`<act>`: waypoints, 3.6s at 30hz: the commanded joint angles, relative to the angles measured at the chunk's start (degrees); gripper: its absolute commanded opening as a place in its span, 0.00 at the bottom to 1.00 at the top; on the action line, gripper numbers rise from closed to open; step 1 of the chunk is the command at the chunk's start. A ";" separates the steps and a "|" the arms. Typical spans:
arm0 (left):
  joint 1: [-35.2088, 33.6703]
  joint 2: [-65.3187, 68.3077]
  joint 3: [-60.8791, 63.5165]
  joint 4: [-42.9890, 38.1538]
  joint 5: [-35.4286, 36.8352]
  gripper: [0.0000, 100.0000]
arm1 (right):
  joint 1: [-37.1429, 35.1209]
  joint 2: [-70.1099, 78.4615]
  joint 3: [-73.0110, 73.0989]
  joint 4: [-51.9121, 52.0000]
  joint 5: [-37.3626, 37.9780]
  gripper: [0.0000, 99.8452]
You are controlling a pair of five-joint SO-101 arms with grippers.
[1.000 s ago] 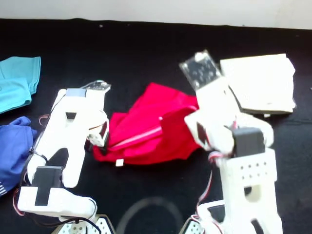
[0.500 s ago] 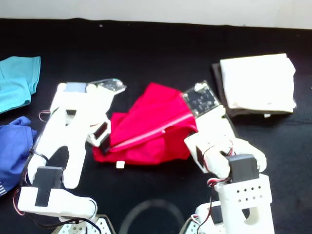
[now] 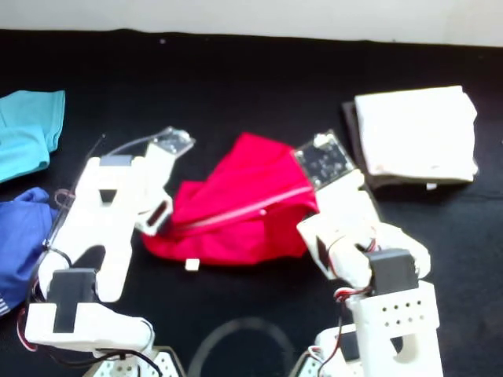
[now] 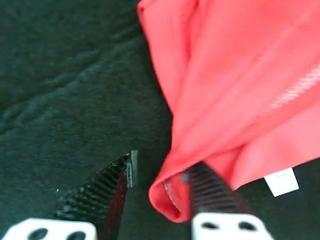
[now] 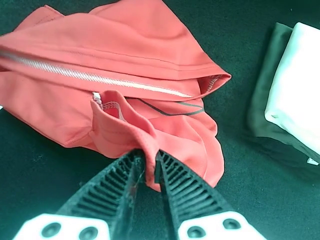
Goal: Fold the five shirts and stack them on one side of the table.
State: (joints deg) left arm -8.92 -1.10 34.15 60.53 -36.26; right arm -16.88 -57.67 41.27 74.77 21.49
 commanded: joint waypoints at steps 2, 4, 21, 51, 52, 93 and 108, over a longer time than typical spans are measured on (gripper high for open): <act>-3.65 -2.24 -0.22 -2.64 -0.35 0.01 | 0.13 -1.19 -0.04 -0.75 0.35 0.01; -5.49 -2.33 -0.22 -2.99 -0.26 0.01 | 0.13 -1.10 -0.04 -0.75 0.35 0.01; -14.46 -2.33 -5.58 21.19 0.88 0.07 | 2.07 -1.27 6.37 -6.64 -3.69 0.01; -11.82 -1.71 5.58 6.42 -1.67 0.16 | 2.24 -1.27 6.81 -6.64 -3.69 0.01; -11.82 -1.71 5.58 5.36 -0.62 0.17 | 2.24 -1.27 6.81 -6.64 -3.69 0.01; -1.10 12.70 -53.93 40.62 15.12 0.01 | 12.88 10.33 -6.73 -17.71 0.00 0.01; -1.01 -3.65 -76.18 40.62 24.18 0.01 | 14.20 41.10 -76.18 0.66 2.37 0.01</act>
State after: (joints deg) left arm -10.24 -1.10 -36.70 101.05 -12.62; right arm -3.43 -20.40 -19.56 73.36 23.34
